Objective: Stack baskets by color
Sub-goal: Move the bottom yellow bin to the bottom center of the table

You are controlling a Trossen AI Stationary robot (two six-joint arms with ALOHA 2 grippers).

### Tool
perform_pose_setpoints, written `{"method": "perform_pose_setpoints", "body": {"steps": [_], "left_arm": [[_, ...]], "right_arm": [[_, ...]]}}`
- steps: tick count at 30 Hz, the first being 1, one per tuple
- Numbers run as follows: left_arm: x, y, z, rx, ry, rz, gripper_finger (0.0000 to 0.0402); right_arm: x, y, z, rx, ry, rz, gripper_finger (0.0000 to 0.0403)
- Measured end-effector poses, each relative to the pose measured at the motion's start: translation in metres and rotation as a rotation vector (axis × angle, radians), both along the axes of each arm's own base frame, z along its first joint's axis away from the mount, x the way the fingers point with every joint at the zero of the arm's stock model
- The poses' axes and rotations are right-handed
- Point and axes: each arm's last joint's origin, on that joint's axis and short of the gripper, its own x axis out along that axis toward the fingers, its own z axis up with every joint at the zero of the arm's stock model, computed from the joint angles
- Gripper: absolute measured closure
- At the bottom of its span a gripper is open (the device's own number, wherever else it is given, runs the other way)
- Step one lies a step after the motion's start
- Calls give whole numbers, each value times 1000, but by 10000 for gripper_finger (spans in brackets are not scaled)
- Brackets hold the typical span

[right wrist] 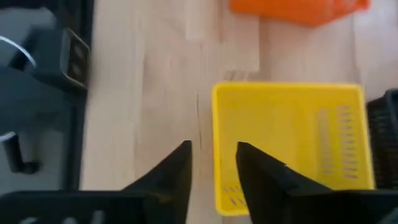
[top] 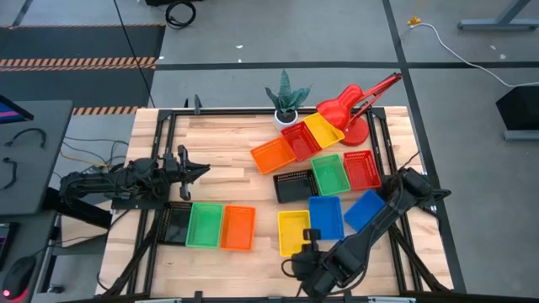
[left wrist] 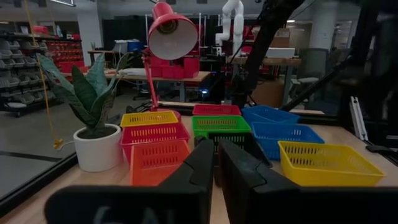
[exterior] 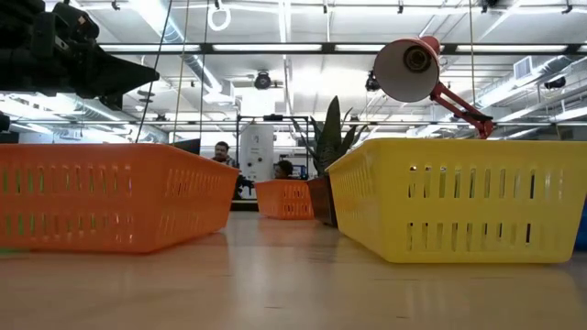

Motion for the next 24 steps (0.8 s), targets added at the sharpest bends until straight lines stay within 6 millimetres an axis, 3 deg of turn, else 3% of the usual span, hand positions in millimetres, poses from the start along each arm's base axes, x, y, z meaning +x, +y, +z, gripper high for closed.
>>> {"method": "perform_pose_setpoints", "body": {"steps": [4, 10, 14, 19, 24], "left_arm": [[0, 0, 0, 0, -2, 0, 371], [0, 0, 0, 0, -3, 0, 366], [0, 0, 0, 0, -3, 0, 372], [0, 0, 0, 0, -3, 0, 376], [0, 0, 0, 0, -3, 0, 369]], "right_arm": [[-3, -8, -37, -11, 26, -8, 232], [2, -25, -63, 44, 70, -48, 238], [6, -30, -67, 74, 72, -42, 279], [14, -24, -65, 125, -10, -5, 379], [26, -18, -57, 212, -140, 10, 382]]}}
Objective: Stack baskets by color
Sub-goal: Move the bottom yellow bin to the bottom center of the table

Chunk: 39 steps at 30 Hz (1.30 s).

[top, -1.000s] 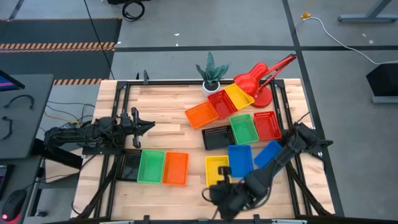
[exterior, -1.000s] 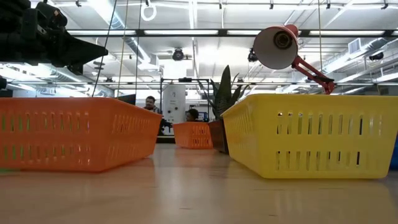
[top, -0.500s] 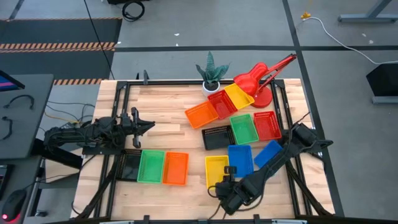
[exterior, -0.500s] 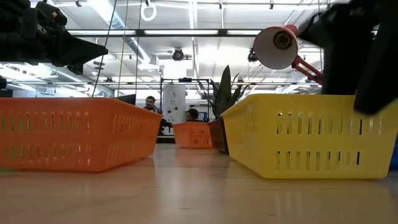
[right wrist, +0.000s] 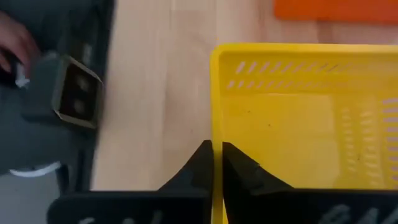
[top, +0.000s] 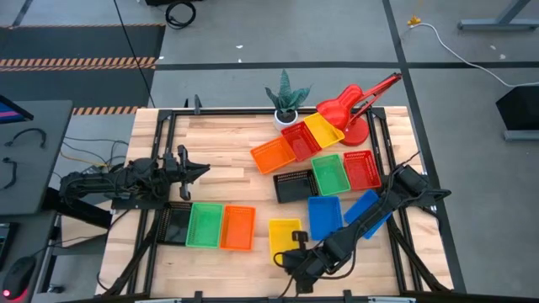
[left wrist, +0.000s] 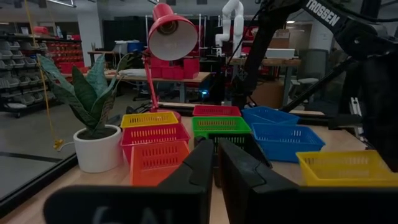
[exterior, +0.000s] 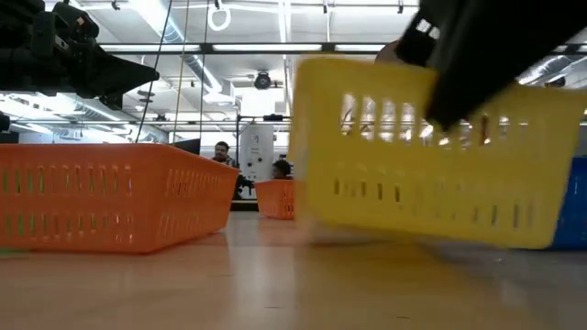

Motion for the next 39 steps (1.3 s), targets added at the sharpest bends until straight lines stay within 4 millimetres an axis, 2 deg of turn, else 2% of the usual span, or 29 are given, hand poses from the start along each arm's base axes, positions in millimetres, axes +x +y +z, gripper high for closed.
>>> {"method": "perform_pose_setpoints", "body": {"steps": [8, 17, 28, 35, 39], "left_arm": [[0, 0, 0, 0, 0, 0, 370], [0, 0, 0, 0, 0, 0, 376], [0, 0, 0, 0, 0, 0, 366], [0, 0, 0, 0, 0, 0, 373], [0, 0, 0, 0, 0, 0, 369]], "right_arm": [[21, -19, 5, -32, -85, -4, 391], [37, -45, 5, -46, -84, -38, 388], [44, -48, 8, -24, -125, 28, 360], [45, -47, 10, -42, -149, 65, 307], [37, -51, 28, -21, -142, 45, 291]]}}
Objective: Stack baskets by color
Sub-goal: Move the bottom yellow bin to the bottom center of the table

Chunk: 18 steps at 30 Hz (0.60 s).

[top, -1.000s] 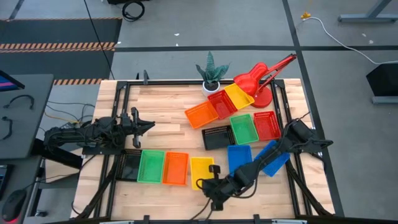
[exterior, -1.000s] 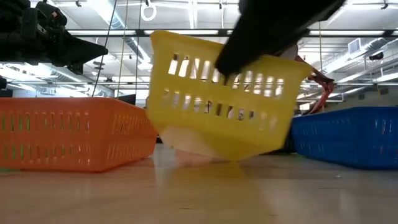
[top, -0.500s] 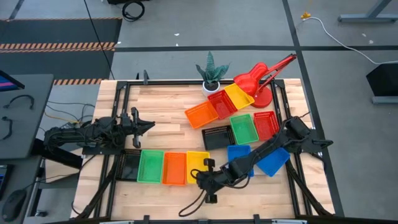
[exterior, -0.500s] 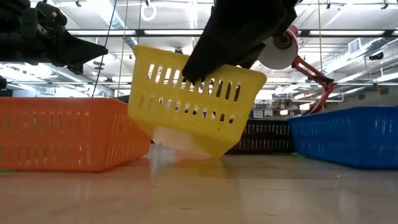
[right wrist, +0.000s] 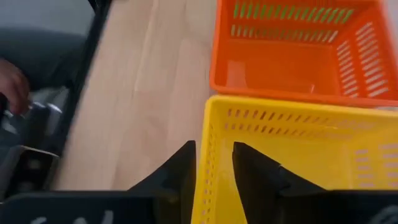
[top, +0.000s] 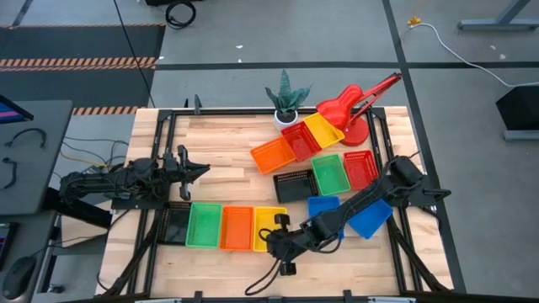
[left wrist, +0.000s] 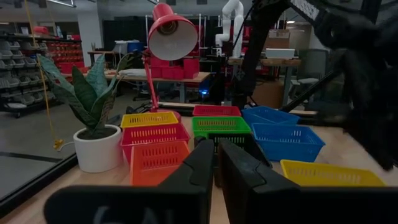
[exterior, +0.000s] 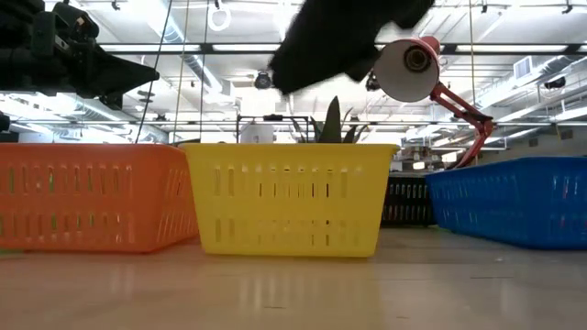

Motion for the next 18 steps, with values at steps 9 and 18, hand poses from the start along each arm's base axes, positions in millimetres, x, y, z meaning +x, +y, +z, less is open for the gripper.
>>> {"method": "perform_pose_setpoints", "body": {"steps": [9, 18], "left_arm": [[0, 0, 0, 0, 0, 0, 364], [0, 0, 0, 0, 0, 0, 371]], "right_arm": [[-40, -22, 21, 51, 277, -303, 340], [-25, -19, -38, -3, 395, -362, 390]]}}
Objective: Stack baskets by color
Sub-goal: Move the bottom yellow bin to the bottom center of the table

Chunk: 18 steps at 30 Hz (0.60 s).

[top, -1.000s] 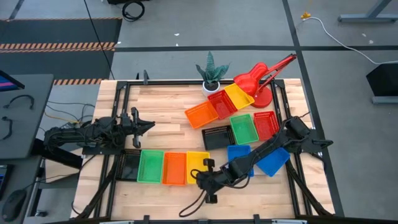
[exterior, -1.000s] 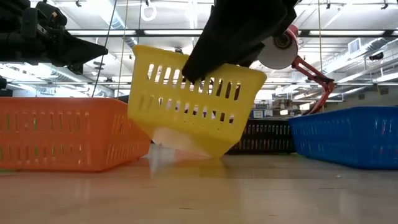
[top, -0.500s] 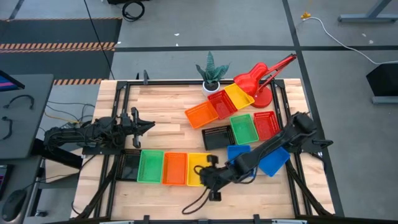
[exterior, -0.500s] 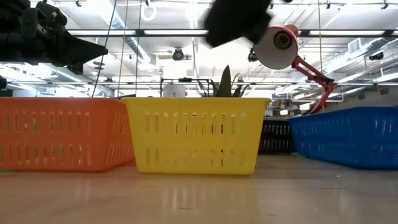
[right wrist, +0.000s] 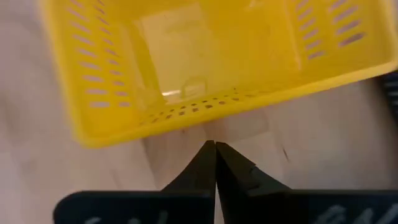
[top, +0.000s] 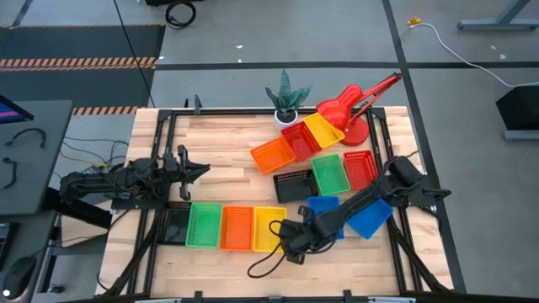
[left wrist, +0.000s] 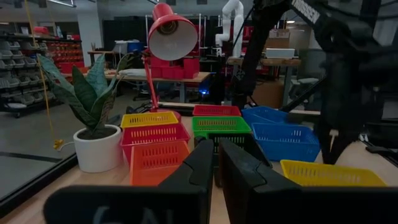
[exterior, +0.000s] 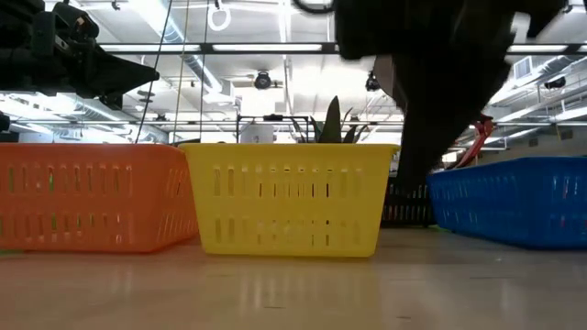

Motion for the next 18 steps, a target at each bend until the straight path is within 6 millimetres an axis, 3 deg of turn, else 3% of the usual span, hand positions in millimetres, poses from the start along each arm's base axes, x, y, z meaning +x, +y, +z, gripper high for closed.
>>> {"method": "perform_pose_setpoints", "body": {"steps": [9, 18], "left_arm": [[0, 0, 0, 0, 0, 0, 363], [0, 0, 0, 0, 0, 0, 374]], "right_arm": [[16, -7, -4, 29, -91, -19, 398], [18, -7, -3, 33, -100, 2, 397]]}}
